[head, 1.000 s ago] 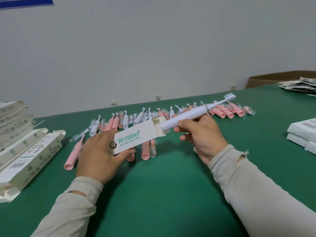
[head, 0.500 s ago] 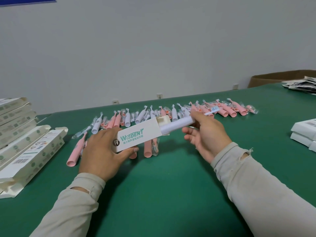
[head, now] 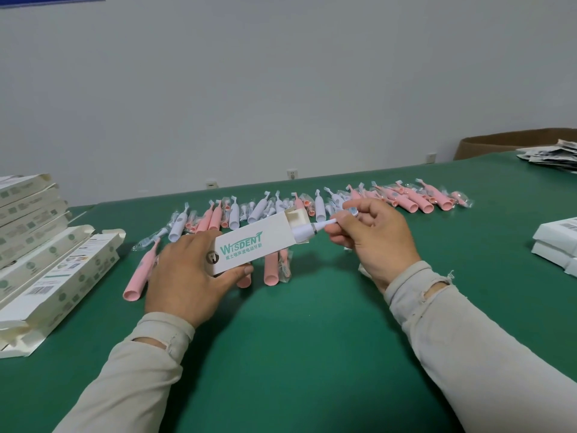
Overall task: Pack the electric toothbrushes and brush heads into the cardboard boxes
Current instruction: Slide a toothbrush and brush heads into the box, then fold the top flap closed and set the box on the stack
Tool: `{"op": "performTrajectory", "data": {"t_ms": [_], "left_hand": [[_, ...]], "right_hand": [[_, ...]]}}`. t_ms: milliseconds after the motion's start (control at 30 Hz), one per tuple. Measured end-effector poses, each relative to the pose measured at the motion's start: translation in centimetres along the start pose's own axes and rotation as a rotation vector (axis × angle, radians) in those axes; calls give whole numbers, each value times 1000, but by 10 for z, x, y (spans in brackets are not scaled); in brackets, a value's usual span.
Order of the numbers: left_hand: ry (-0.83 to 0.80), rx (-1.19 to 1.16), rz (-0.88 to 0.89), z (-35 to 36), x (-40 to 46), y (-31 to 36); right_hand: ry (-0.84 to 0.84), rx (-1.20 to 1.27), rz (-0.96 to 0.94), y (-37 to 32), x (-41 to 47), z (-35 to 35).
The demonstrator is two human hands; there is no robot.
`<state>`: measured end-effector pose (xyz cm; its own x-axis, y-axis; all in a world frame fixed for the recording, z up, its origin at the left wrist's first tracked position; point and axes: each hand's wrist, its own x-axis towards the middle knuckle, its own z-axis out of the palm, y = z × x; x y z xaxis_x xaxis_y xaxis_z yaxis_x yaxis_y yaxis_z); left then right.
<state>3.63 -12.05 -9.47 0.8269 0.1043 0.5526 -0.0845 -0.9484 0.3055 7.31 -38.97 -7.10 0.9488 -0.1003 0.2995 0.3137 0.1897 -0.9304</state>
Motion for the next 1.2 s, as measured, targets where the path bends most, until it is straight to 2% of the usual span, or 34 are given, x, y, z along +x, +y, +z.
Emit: {"op": "performTrajectory", "data": {"t_ms": [67,167,267,333,467,600,733,900,1067,1133,1200], "left_hand": [[1,-22,4,0,0,0],[7,-55,6,0,1,-1],[-3,-55,39,0,-1,1],[-22,-32,63,1,-3,4],[-24,-49,48,-2,-2,5],[-7,-66,47,-4,-2,6],[2,-91,47,-4,-3,7],[-12,-75,32,-4,-3,5],[-33,-61,44,0,-2,2],[-33,-25,27,1,-1,1],[-12,-27,6,1,-1,1]], "right_hand": [[-67,-154,-113,1,-3,2],[-214,-637,-356,2,-9,1],[-319,-872,-387,2,-10,0],[-307,-853,-372,3,-11,0],[-179,-562,-251,4,-11,3],[-161,-559,-225,5,-11,6],[-265,-511,-191,6,-15,11],[-392,-178,85,6,-15,14],[-408,-142,72,4,-12,10],[-278,-195,21,-1,-4,-1],[-29,-451,-72,-4,8,-20]]}}
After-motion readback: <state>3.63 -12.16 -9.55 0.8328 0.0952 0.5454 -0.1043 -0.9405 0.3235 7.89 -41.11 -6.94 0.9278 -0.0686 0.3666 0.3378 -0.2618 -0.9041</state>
